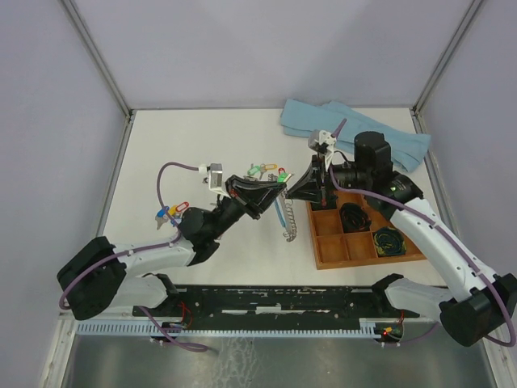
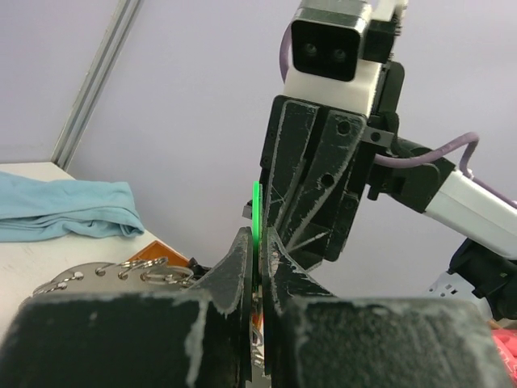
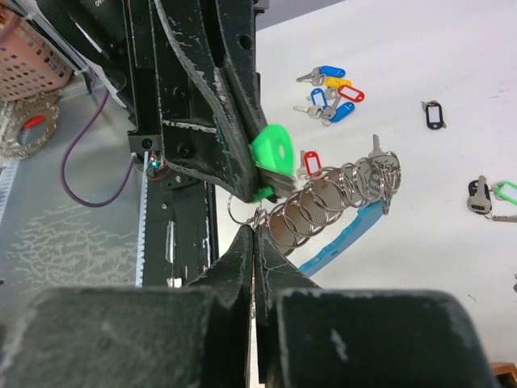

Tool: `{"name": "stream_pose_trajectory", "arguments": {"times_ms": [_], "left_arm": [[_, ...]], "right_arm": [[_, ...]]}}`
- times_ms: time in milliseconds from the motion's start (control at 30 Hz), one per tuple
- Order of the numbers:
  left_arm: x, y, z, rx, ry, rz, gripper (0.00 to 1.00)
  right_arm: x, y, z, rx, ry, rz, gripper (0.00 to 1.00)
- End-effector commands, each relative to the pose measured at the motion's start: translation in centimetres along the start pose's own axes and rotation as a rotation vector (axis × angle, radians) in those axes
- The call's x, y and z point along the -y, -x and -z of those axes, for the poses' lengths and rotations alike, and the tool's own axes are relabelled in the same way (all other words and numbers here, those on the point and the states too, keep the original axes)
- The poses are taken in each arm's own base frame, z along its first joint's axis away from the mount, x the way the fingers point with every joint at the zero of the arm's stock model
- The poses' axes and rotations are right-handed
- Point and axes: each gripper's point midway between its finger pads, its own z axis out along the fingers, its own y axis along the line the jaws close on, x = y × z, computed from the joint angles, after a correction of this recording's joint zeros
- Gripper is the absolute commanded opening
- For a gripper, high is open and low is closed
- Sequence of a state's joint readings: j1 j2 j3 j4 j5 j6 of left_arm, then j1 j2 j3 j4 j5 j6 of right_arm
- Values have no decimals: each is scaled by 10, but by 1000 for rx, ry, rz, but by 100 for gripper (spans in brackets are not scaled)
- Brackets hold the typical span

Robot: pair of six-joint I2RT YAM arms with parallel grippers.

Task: Remove the keys from the keyring
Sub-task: Remove the key from the keyring.

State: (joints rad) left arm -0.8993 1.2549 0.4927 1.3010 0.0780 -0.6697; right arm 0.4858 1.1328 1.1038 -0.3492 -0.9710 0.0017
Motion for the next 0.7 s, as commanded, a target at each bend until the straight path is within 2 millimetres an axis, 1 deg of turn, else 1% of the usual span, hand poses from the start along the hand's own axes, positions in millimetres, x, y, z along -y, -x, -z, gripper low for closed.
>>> {"name": "stream_pose_trajectory", "arguments": {"times_ms": [0,100,200,300,667], "left_arm": [[22,45,7,165,-47,19,3],[17,44,14,173,-16,21,3],[6,42,23,183,32,29,3],[-1,41,28,192,67,36,3],[-9,31,25,166,86,37,3]], "right_arm": [[-8,26,6,104,68,-18,1],[-6,33,7,154,88,-78,1],[-4,39,8,195,101,-126,1],[1,38,6,210,100,-168,1],[27,25,-5,280,40,-317,1]]}}
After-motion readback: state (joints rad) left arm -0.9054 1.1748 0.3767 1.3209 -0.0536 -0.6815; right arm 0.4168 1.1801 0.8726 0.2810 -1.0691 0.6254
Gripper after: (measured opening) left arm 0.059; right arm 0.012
